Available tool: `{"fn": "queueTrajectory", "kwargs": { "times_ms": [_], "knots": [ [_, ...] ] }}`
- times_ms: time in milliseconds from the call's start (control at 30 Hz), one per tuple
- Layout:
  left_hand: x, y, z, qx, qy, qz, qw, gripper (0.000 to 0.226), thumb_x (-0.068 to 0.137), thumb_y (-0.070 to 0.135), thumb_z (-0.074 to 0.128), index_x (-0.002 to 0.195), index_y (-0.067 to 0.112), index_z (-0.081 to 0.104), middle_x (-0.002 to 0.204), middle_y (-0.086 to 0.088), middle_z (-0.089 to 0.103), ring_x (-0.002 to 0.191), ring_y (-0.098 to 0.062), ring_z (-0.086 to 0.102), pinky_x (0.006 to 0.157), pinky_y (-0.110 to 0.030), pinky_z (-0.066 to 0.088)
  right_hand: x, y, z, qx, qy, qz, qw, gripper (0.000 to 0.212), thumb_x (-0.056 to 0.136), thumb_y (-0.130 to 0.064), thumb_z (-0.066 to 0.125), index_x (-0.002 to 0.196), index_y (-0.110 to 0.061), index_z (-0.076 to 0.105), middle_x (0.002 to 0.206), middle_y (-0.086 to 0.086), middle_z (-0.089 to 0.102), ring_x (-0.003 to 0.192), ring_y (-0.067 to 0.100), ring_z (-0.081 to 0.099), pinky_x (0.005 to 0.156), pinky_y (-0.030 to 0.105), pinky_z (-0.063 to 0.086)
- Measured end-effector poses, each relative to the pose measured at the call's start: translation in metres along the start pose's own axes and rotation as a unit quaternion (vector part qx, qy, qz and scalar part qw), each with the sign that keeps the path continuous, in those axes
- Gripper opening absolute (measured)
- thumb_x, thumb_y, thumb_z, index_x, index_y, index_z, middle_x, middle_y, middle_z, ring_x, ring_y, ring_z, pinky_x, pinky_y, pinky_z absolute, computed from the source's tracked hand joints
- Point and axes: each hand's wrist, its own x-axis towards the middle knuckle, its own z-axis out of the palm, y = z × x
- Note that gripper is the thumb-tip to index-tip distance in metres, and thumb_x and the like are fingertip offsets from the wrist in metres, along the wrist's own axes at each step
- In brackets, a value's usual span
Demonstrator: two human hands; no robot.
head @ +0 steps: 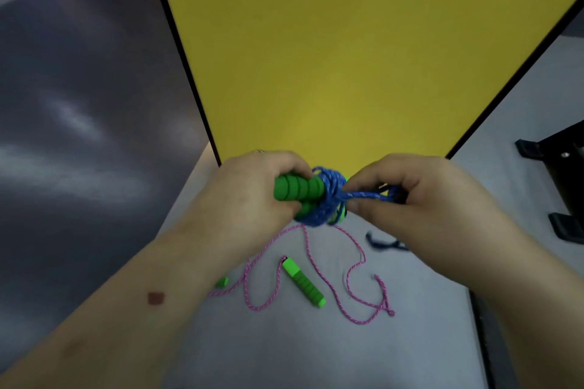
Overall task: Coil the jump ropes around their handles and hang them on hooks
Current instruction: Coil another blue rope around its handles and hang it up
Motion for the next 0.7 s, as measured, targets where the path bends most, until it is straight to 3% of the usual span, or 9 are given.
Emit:
{"fn": "queueTrajectory", "kwargs": {
  "times_ms": [133,300,367,467,567,700],
  "knots": [
    [0.0,0.002,-0.01,-0.057,-0.105,-0.016,0.993,0.04,0.075,0.014,0.083,0.093,0.048,0.073,0.085,0.022,0.07,0.079,0.0,0.066,0.061,-0.015,0.051,0.002,0.01,-0.003,-0.004,0.127,-0.036,0.991,0.029,0.084,-0.009,0.076,0.081,-0.038,0.076,0.087,-0.02,0.064,0.071,0.009,0.057,0.058,0.013,0.04],
    [-0.004,0.009,-0.02,-0.142,-0.185,0.004,0.972,0.045,0.074,0.003,0.079,0.094,0.043,0.075,0.086,0.009,0.076,0.077,-0.019,0.073,0.069,-0.041,0.06,0.006,0.016,0.003,0.112,0.181,0.02,0.977,0.017,0.087,-0.021,0.077,0.082,-0.037,0.079,0.065,-0.022,0.062,0.055,0.005,0.05,0.048,0.012,0.039],
    [-0.004,0.007,-0.025,-0.193,-0.231,0.012,0.953,0.044,0.074,-0.003,0.079,0.093,0.036,0.077,0.085,0.004,0.076,0.073,-0.017,0.073,0.065,-0.039,0.061,0.008,0.018,0.003,0.162,0.187,0.059,0.967,0.01,0.088,-0.028,0.077,0.082,-0.035,0.079,0.056,-0.014,0.058,0.049,0.007,0.048,0.044,0.017,0.043],
    [-0.003,0.002,-0.03,-0.284,-0.292,0.016,0.913,0.04,0.067,-0.003,0.075,0.091,0.029,0.079,0.086,0.001,0.076,0.075,-0.013,0.073,0.068,-0.033,0.061,0.009,0.024,0.001,0.187,0.189,0.101,0.959,0.009,0.089,-0.032,0.076,0.08,-0.03,0.078,0.05,-0.005,0.055,0.043,0.01,0.05,0.041,0.017,0.04],
    [-0.002,-0.005,-0.031,-0.388,-0.323,0.011,0.863,0.044,0.063,-0.01,0.07,0.09,0.023,0.08,0.085,-0.005,0.076,0.074,-0.016,0.073,0.064,-0.029,0.061,0.01,0.026,0.004,0.213,0.158,0.142,0.954,0.015,0.089,-0.035,0.075,0.083,-0.022,0.077,0.05,0.0,0.058,0.045,0.015,0.053,0.048,0.028,0.044],
    [0.001,-0.01,-0.028,-0.544,-0.319,0.012,0.776,0.039,0.059,-0.002,0.071,0.093,0.016,0.079,0.087,-0.01,0.075,0.074,-0.021,0.073,0.063,-0.032,0.061,0.017,0.026,0.007,0.316,0.066,0.211,0.922,0.02,0.094,-0.008,0.066,0.079,-0.015,0.076,0.072,0.008,0.069,0.065,0.023,0.061,0.059,0.03,0.053]
  ]
}}
